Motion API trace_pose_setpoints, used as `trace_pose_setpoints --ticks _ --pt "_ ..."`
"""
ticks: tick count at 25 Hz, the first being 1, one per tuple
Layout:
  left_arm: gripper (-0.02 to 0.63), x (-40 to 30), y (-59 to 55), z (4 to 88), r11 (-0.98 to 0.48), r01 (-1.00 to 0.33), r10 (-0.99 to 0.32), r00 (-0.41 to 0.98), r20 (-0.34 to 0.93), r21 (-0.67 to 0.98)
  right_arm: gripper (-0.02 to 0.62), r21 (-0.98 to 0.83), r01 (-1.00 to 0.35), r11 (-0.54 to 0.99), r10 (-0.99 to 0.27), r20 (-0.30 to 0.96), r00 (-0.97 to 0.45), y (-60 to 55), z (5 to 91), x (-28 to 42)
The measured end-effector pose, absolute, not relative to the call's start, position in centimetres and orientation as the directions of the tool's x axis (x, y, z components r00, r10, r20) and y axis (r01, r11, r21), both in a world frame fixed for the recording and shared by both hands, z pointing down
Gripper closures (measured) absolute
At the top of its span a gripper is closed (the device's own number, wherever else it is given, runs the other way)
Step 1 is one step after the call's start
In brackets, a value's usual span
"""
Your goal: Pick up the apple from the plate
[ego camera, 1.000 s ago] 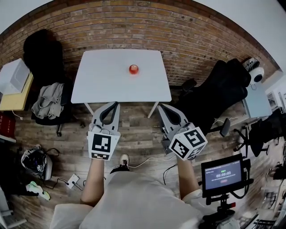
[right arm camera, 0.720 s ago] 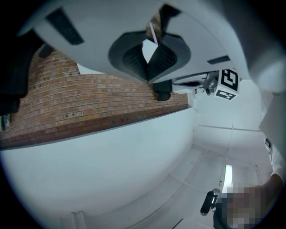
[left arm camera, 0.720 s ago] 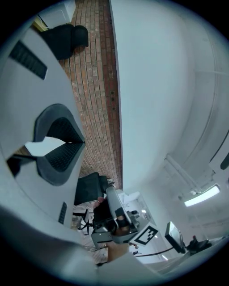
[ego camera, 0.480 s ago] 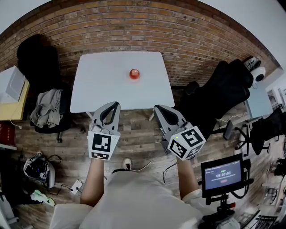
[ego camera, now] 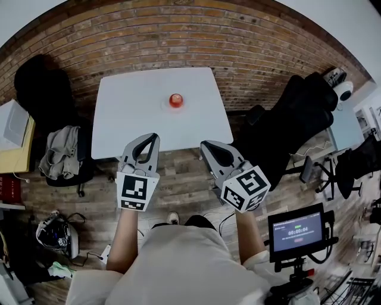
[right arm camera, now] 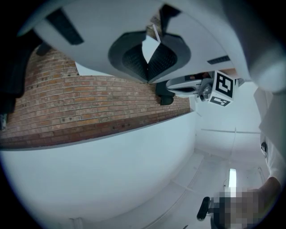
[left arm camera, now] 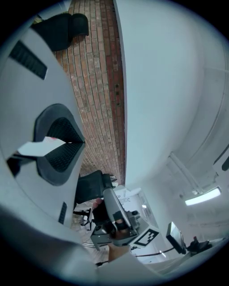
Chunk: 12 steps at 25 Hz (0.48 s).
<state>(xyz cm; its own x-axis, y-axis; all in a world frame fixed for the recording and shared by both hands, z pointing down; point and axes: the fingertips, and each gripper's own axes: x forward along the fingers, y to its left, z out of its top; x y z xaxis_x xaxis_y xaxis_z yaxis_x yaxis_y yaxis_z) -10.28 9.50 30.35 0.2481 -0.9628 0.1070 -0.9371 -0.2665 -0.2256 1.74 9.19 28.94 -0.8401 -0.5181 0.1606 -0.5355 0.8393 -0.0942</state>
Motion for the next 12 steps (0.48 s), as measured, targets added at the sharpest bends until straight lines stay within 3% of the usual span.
trace_pose_setpoints --ticks 12 --pt "0.6 -7.8 7.1 31.2 -0.3 -0.925 -0.95 0.269 0.157 -0.234 0.594 -0.121 -0.542 0.832 -0.521 0.167 -0.837 6.7 29.3 3.9"
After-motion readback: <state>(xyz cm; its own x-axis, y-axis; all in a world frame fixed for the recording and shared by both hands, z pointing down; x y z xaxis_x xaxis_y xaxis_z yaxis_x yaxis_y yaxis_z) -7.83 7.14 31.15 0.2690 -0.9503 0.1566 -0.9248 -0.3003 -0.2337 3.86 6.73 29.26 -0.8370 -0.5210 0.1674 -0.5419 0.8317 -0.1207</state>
